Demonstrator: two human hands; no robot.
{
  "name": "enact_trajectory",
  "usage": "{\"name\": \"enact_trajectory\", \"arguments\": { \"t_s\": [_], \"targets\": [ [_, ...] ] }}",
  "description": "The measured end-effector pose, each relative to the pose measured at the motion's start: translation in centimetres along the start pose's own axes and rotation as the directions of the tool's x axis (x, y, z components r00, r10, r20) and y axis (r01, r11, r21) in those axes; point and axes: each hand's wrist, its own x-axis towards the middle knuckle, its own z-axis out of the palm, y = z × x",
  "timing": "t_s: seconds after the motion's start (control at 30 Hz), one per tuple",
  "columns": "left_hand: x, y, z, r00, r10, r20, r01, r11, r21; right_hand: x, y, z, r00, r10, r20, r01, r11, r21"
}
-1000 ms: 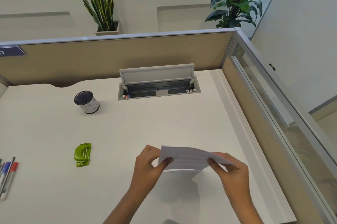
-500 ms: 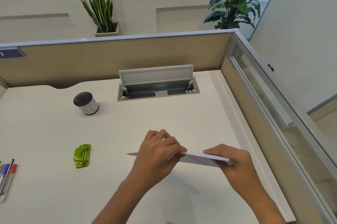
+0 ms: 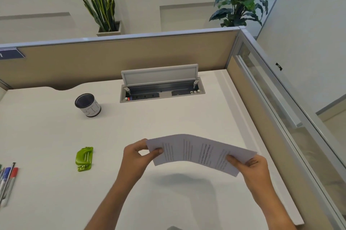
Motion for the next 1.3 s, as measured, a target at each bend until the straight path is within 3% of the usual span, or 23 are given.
{"name": "enact_trajectory", "arguments": {
  "t_s": [0.2,0.37,0.47,0.53,0.67,0.8,0.93,1.1,1.3],
  "targets": [
    [-0.9,-4.9,3.0,0.984,-0.176,0.008,0.175,0.984,0.043,-0.3,4.3,1.2,0.996,0.091,0.027,-0.088,0.991,-0.102],
    [-1.4,-5.7,3.0,0.976,-0.216,-0.029,0.216,0.976,0.011,-1.9,3.2,0.9,0.998,-0.010,-0.067,0.001,0.990,-0.138],
    [-1.2,-4.0,2.4,0.986,-0.157,-0.045,0.156,0.987,-0.029,-2.1,1.4,0.4,0.988,-0.148,-0.048,0.126,0.942,-0.312],
    [-1.0,-2.4,2.0,0.995,-0.092,-0.034,0.092,0.996,-0.022,-1.6,0.9,-0.1,0.968,-0.243,0.061,0.240,0.832,-0.501],
    [-0.6,0.8,1.4,0.996,0.067,0.066,-0.070,0.996,0.047,-0.7,-0.2,0.5,0.950,-0.154,0.270,0.296,0.719,-0.628],
    [-0.8,3.2,0.7,0.956,0.240,0.170,-0.272,0.940,0.206,-0.8,-1.3,3.1,0.877,-0.188,0.443,0.429,0.723,-0.542],
    [-0.9,4.3,-1.6,0.934,0.341,0.107,-0.357,0.876,0.323,-1.3,-1.6,5.7,0.883,-0.202,0.424,0.383,0.832,-0.402],
    [-1.6,2.5,-6.1,0.967,0.185,-0.175,-0.148,0.968,0.203,-1.7,-1.1,8.0,0.931,-0.095,0.351,0.156,0.977,-0.148],
    [-3.2,-1.9,-11.2,0.947,-0.061,-0.317,0.079,0.996,0.045,-2.4,0.3,11.6,0.968,0.005,0.249,-0.017,0.999,0.049]
  ]
}}
